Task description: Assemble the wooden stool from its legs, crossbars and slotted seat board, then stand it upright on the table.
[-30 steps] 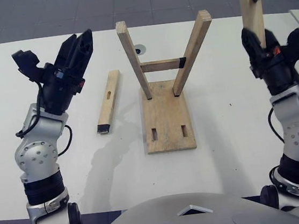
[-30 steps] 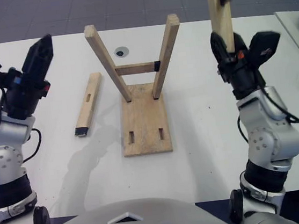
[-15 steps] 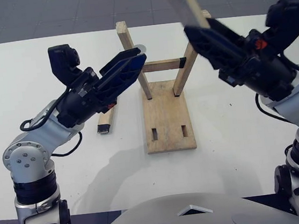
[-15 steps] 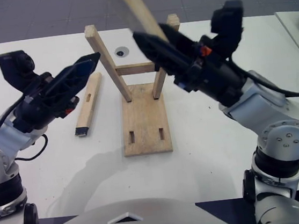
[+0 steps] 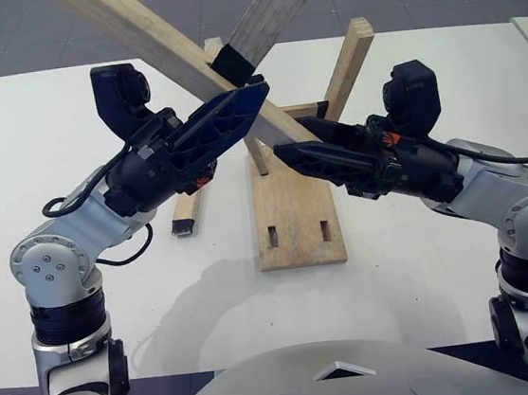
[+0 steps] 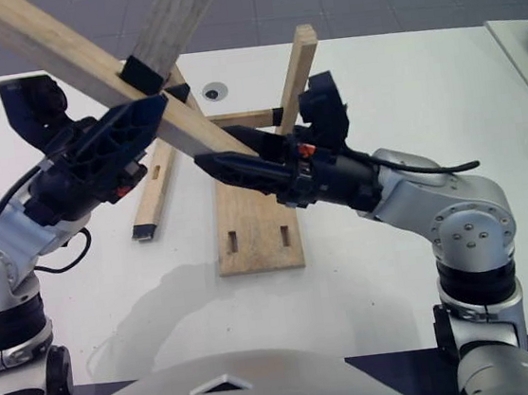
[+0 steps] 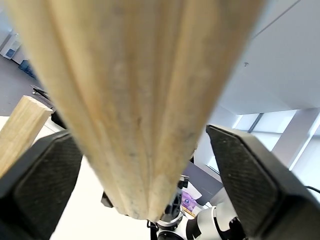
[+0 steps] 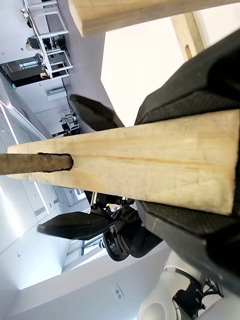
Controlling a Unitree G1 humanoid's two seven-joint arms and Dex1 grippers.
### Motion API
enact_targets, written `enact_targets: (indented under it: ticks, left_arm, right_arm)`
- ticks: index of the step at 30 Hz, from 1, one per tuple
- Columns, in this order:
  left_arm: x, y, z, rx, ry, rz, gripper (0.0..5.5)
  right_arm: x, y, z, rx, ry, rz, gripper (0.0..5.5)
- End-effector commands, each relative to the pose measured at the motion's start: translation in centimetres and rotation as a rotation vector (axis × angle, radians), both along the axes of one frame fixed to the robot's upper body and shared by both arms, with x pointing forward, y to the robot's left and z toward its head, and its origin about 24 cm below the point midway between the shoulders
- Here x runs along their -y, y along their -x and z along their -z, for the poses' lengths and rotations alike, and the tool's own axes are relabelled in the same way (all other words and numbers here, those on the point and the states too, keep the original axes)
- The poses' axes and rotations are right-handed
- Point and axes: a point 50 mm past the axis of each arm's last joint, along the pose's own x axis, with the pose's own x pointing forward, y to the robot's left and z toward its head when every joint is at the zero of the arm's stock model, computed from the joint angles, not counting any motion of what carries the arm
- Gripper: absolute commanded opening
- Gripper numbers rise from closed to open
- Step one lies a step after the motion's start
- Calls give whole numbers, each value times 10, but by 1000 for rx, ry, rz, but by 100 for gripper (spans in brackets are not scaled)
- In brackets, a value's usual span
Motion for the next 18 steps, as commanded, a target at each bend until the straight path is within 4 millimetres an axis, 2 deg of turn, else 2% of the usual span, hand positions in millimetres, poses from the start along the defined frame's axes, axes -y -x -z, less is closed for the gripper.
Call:
enact_targets:
  ticks: [1, 9, 13, 14, 18]
  left_arm:
    - [-3, 5, -1, 7, -16, 66, 367]
    - [-7, 6, 1, 19, -44, 86, 230]
    - [-10, 5, 3, 27, -64, 71, 217]
    - [-12, 3, 3, 37, -68, 58, 216]
    - [-21, -2, -1, 102, -104, 7, 206]
  right_arm:
    - [0, 4, 4, -44, -23, -62, 203]
    - [3, 2, 6, -102, -46, -95, 203]
    - [5, 1, 8, -113, -38, -80, 203]
    - [6, 1, 10, -113, -24, -71, 240]
    - [17, 3, 25, -134, 74, -21, 290]
